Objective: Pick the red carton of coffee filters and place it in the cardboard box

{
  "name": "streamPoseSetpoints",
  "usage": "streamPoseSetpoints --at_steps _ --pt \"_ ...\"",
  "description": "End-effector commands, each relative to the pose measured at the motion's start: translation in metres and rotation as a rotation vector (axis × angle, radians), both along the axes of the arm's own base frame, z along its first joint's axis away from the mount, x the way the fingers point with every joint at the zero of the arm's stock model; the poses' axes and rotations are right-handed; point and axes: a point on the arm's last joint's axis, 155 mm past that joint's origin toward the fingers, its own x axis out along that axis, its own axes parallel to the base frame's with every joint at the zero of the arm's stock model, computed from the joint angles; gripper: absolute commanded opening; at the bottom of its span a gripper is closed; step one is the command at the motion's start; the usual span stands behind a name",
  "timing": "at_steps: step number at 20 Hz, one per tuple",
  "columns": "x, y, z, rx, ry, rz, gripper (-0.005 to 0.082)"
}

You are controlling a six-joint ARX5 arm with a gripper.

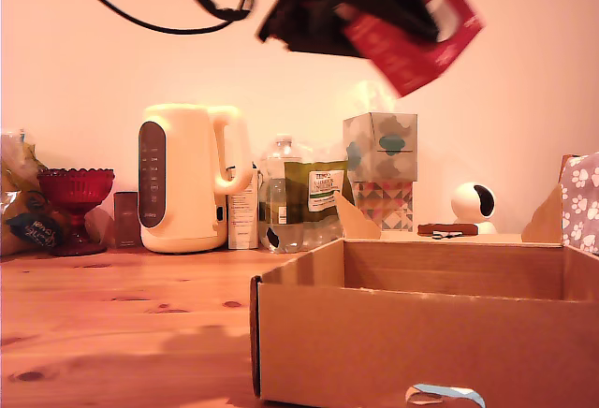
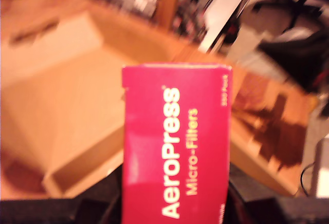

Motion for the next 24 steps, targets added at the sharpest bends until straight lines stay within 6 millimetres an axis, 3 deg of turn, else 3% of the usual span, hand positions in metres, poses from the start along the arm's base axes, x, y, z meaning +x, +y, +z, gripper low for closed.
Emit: streamPoseSetpoints --at_steps 1,7,12,15,19,20,22,23,24 --pt "0.000 -0.008 -0.028 0.040 0.028 -0.014 0.0145" --pt "0.005 -0.018 -0.081 0.139 0.103 -0.018 0.0145" --pt "0.005 -0.019 -0.129 0.324 0.223 -0.032 0.0146" --pt "0.003 -0.016 -0.144 0.406 0.284 -0.037 0.0146" --pt "0.003 -0.016 -0.140 0.424 0.299 -0.037 0.0159" --pt "0.000 -0.016 -0.138 0.427 0.312 -0.047 0.0269" --pt "-0.005 -0.018 -0.132 0.428 0.310 -0.089 0.0593" --pt "-0.005 -0.018 -0.129 0.437 0.303 -0.102 0.0645" --pt "-0.005 -0.018 -0.124 0.441 0.302 -0.104 0.0631"
